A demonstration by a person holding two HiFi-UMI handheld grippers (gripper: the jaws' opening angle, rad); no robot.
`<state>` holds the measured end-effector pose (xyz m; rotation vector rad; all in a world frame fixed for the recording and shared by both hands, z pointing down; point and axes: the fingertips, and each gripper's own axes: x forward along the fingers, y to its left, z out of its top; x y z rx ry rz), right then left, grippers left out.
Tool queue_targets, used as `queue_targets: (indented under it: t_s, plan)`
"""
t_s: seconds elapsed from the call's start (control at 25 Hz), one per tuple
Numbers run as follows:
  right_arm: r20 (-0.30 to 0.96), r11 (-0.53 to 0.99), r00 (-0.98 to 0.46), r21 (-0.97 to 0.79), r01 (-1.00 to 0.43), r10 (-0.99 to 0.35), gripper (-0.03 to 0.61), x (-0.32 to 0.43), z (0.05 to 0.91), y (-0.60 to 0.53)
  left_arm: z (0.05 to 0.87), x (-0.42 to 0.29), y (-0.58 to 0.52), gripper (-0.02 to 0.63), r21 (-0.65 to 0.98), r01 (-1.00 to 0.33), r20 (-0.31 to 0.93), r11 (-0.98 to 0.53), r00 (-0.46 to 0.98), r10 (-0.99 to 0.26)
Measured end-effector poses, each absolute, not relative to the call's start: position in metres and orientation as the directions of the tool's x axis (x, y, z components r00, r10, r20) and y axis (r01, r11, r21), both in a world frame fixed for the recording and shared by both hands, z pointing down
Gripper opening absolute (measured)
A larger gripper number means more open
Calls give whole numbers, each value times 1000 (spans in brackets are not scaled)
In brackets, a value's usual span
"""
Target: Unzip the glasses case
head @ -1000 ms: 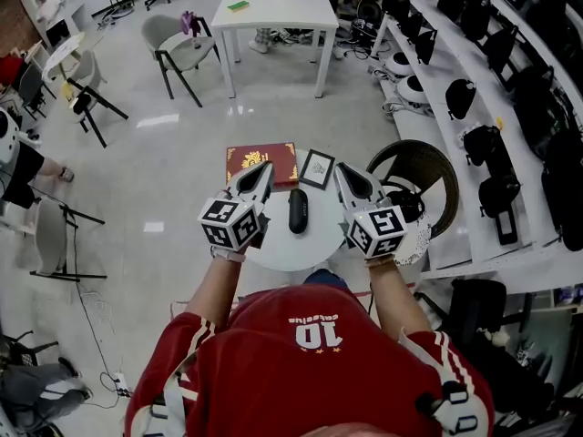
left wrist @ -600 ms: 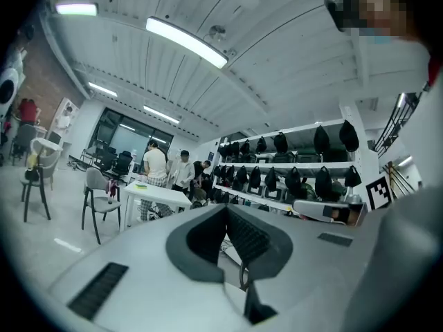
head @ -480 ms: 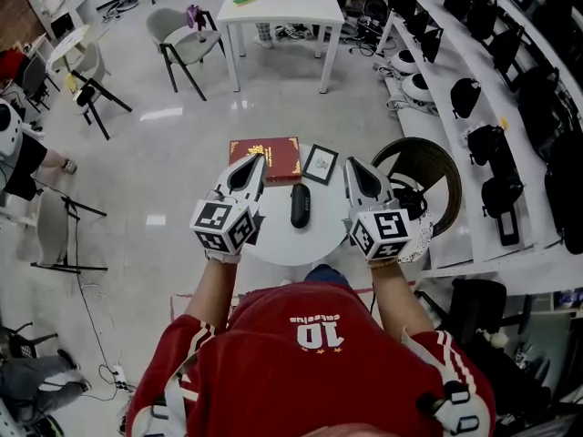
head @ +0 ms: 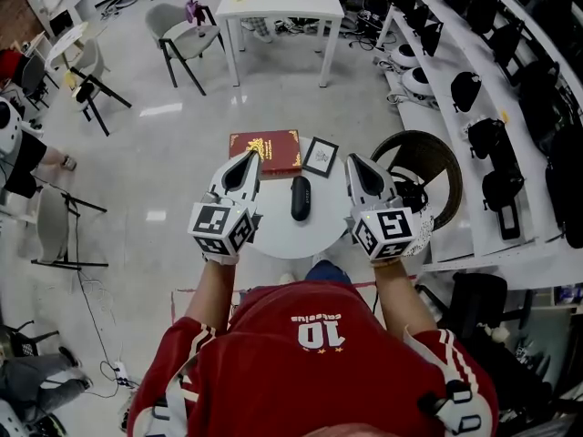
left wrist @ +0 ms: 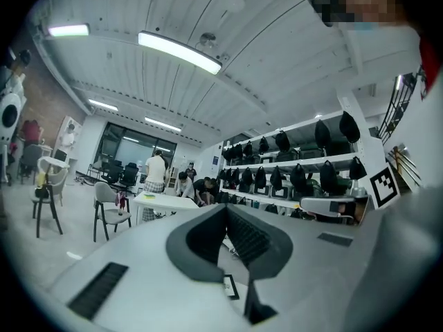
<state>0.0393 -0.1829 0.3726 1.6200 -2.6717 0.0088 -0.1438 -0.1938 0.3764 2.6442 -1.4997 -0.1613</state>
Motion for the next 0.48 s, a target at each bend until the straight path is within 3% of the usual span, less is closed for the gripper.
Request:
queue_targets:
  t_s: [0.48]
  plan:
    - [8,460,-460,30,-888,-888,15,40,369,-168,379,-136,-184,9,137,-835,-42,-533,533,-845]
